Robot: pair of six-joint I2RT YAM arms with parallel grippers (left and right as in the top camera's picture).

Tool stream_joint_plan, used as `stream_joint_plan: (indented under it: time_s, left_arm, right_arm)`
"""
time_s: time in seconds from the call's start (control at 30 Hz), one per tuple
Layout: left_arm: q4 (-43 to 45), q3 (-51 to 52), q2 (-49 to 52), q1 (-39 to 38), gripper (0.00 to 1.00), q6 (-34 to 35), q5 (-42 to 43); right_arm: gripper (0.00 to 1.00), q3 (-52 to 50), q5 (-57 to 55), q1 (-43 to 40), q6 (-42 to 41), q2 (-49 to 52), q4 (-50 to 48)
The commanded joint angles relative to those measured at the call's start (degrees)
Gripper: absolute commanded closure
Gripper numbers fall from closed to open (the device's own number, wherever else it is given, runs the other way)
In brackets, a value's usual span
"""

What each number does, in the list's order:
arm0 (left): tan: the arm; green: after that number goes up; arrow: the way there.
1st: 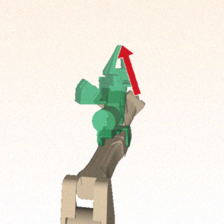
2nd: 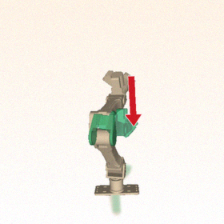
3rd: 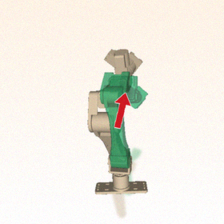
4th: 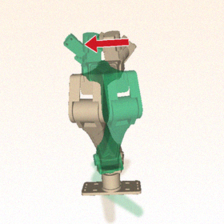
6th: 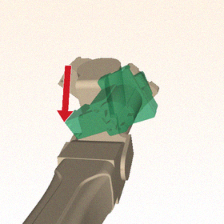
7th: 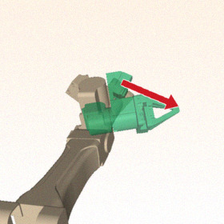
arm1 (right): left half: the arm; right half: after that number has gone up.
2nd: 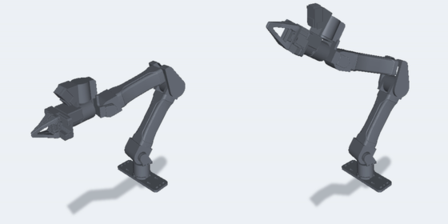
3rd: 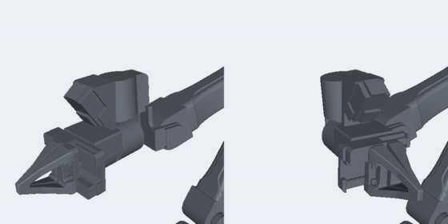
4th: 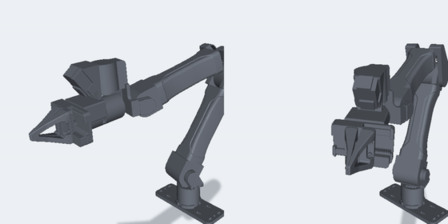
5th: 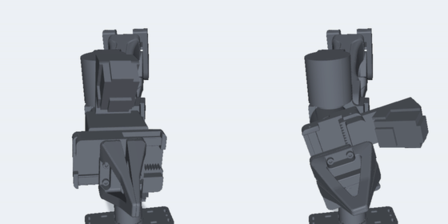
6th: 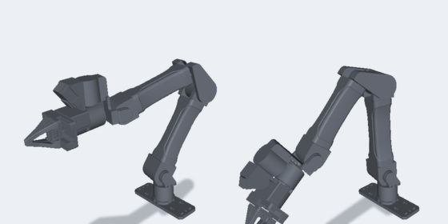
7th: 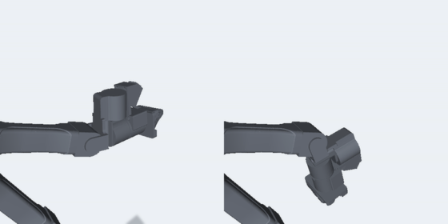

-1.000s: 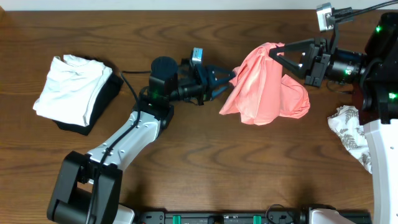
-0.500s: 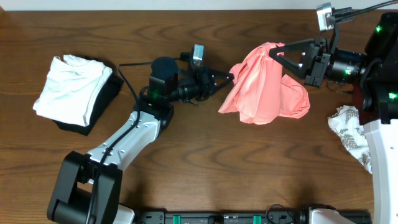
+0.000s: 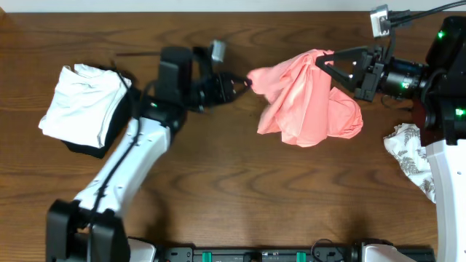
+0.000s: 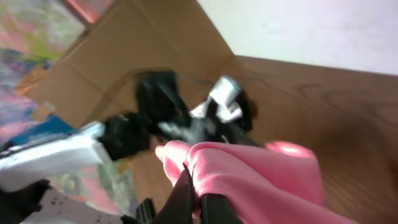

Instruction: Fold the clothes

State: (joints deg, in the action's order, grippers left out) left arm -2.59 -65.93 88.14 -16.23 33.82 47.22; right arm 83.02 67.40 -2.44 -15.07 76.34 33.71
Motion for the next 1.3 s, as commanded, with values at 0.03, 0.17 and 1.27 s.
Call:
stream_joint_plan:
  time_s: [0.03, 0.17, 1.27]
  left_arm:
    - [-3.45, -9.6, -2.82, 2.25, 0.94, -8.96, -4.22]
    - [-4.09, -14.45, -2.82, 2.99, 0.94, -8.94, -4.24]
    - [-54.36, -58.6, -2.97, 2.93, 0.95, -26.32, 14.34]
  right_arm:
    - [0.81, 1.53, -4.26, -0.72, 7.63, -1.01, 4.68]
    - [0.58, 1.53, -9.57, -0.72, 14.45, -1.01, 14.43]
    - [0.28, 1.51, -40.24, 3.34, 25.83, 22.18, 20.83]
